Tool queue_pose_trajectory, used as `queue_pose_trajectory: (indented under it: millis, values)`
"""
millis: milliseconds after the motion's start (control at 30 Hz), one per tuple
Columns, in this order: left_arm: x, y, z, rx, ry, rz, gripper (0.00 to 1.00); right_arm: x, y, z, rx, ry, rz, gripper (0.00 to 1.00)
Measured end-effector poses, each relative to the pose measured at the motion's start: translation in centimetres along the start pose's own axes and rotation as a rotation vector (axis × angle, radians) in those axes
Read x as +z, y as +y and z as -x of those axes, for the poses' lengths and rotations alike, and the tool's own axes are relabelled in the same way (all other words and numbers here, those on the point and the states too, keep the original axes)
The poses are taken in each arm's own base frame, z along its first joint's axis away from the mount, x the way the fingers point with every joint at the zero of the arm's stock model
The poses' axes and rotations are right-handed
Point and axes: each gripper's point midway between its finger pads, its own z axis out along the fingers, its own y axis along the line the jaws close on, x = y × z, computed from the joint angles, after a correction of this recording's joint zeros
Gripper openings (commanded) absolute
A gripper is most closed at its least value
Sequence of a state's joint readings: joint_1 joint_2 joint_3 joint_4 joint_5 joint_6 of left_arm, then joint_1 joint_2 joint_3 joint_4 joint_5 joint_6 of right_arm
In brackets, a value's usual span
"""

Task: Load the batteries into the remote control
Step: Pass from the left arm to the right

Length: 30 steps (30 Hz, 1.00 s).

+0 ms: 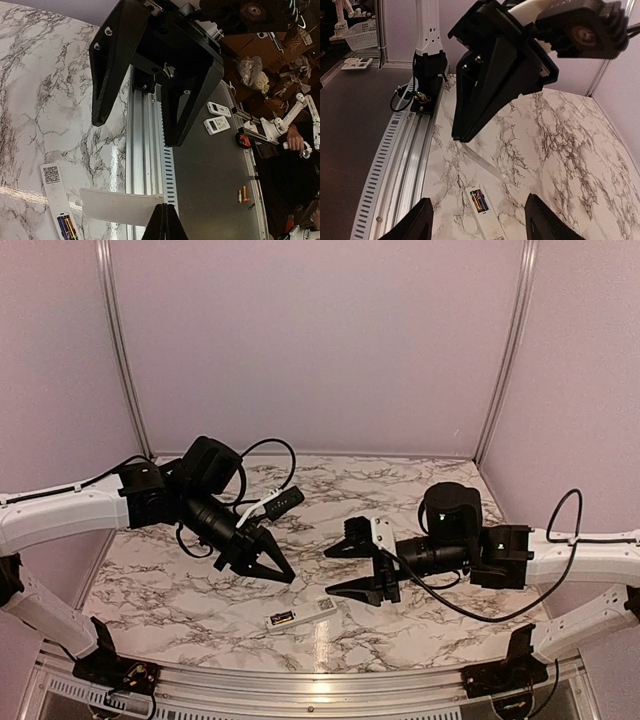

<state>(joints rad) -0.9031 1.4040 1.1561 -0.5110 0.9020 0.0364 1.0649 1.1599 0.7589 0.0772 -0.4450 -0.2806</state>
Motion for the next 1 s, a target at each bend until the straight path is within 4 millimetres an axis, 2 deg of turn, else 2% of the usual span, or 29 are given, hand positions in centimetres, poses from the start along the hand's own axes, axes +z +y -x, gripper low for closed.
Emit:
queue_pose_trajectory:
  millis: [200, 300, 667, 833, 1000]
  values:
    - [0.8, -2.7, -1.0, 0.03, 0.039, -0.112, 0.0, 0.4, 2.2, 2.3, -0.076, 0.003, 0.049, 0.62]
    - [1.1, -3.5, -1.2, 0.038, 0.048, -0.147, 0.0, 0.7, 3.0, 2.8, -0.097, 0.009, 0.073, 0.61]
    - [1.4, -5.2, -1.4, 0.058, 0.063, -0.211, 0.0, 2.8, 5.0, 1.8, -0.146, 0.088, 0.147, 0.55]
    - [1.5, -5.9, -1.5, 0.064, 0.068, -0.233, 0.0, 3.2, 5.1, 1.1, -0.156, 0.12, 0.145, 0.52]
    - [1.8, -6.4, -1.7, 0.065, 0.078, -0.255, 0.0, 3.7, 5.2, 1.3, -0.18, 0.125, 0.144, 0.44]
